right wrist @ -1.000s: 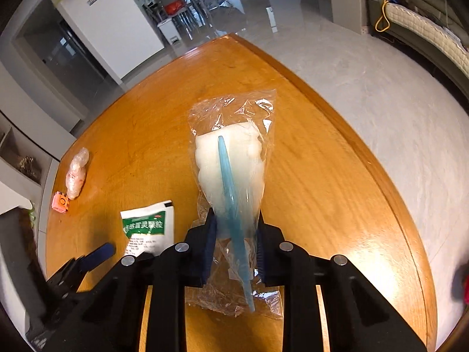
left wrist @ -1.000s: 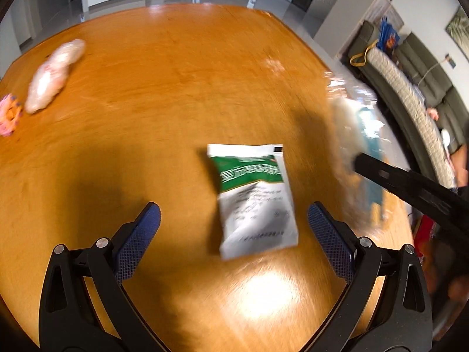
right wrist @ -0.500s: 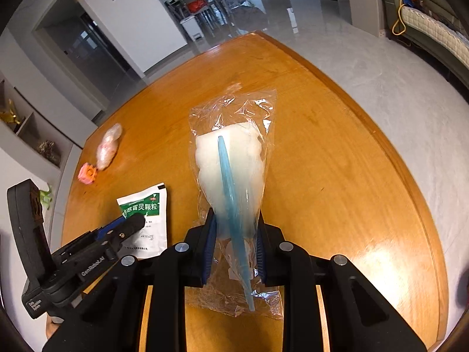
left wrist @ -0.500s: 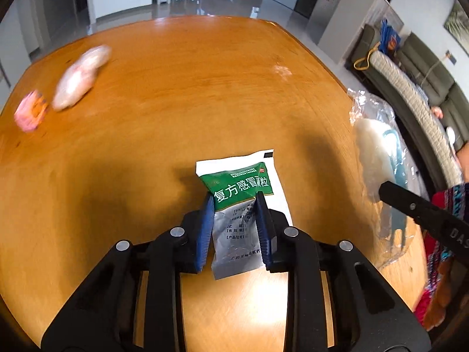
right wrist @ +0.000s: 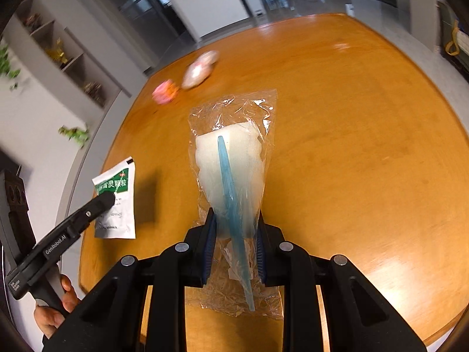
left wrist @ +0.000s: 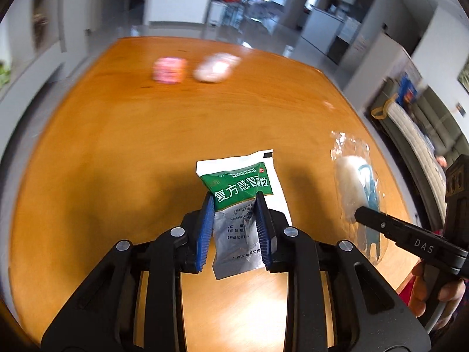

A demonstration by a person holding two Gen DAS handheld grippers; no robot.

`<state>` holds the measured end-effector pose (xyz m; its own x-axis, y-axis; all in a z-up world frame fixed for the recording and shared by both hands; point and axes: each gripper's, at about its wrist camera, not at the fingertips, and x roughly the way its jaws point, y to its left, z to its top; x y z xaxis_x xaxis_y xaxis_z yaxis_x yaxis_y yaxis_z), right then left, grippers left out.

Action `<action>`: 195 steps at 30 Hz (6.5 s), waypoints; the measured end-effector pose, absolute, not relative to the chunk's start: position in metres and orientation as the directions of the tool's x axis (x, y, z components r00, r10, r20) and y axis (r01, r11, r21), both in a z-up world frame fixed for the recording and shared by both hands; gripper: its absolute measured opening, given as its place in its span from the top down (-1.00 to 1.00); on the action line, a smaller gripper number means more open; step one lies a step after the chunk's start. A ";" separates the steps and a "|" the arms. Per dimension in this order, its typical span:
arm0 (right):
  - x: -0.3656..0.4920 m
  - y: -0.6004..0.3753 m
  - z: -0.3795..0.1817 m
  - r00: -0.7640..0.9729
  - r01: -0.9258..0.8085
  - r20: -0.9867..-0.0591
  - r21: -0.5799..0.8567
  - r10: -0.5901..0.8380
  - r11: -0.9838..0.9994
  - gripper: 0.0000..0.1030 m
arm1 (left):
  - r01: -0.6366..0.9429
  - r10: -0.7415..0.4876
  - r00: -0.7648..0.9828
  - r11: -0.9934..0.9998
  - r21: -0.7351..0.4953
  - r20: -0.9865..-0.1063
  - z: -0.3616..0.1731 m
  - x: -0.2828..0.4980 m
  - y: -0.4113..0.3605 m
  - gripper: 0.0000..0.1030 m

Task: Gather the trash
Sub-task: 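Drop sachet from left gripper while right drops mask packet into trash bag, then grasp the pink cube with left gripper while right grasps the clear plastic bag, then carry pink cube with left gripper while right carries plastic bag over trash bag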

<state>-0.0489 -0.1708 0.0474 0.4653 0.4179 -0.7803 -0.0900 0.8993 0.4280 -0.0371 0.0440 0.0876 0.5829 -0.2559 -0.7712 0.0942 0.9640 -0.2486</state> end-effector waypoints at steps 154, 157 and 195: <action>-0.060 -0.006 0.076 0.407 -0.527 -0.785 0.215 0.466 0.822 0.41 | -0.095 -0.077 0.699 0.975 -0.198 -0.711 0.110 -0.065 0.167 0.23; -0.082 0.015 0.077 0.386 -0.575 -0.783 0.208 0.487 0.791 0.41 | -0.120 -0.063 0.711 0.970 -0.210 -0.700 0.111 -0.090 0.182 0.23; -0.262 0.244 0.009 -0.045 -0.901 -0.868 0.248 0.494 0.355 0.41 | -0.724 0.276 0.548 0.629 -0.282 -0.790 0.002 -0.383 0.398 0.23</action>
